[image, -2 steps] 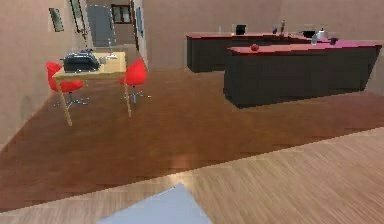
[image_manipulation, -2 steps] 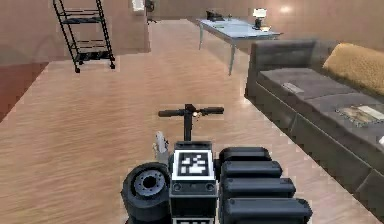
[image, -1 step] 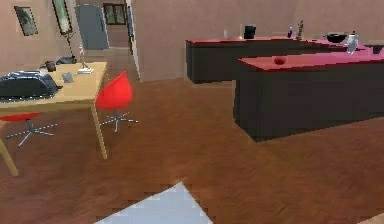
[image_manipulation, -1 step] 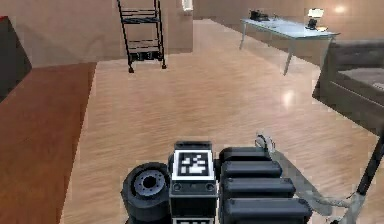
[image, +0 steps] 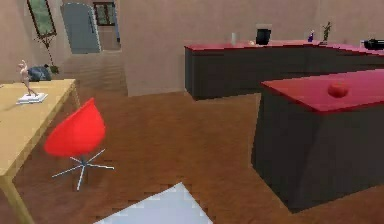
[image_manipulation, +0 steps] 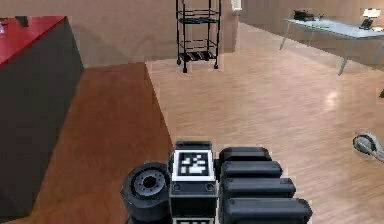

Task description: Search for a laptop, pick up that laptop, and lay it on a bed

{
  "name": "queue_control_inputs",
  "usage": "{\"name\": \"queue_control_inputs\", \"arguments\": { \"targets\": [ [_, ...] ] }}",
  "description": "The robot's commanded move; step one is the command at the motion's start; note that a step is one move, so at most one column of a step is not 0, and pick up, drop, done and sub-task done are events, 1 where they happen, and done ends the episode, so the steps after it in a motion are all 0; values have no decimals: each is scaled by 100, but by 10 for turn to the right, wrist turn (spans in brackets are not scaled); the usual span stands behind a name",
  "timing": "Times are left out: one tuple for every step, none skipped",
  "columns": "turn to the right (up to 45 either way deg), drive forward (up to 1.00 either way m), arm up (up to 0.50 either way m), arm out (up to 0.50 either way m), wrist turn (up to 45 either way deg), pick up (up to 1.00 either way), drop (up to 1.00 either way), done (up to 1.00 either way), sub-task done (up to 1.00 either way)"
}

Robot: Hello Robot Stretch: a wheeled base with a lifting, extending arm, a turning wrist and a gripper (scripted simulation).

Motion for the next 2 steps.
{"name": "queue_control_inputs", "arguments": {
  "targets": [
    [0,100,0,0,0,0,0,0,0],
    [-60,0,0,0,0,0,0,0,0]
  ]
}}
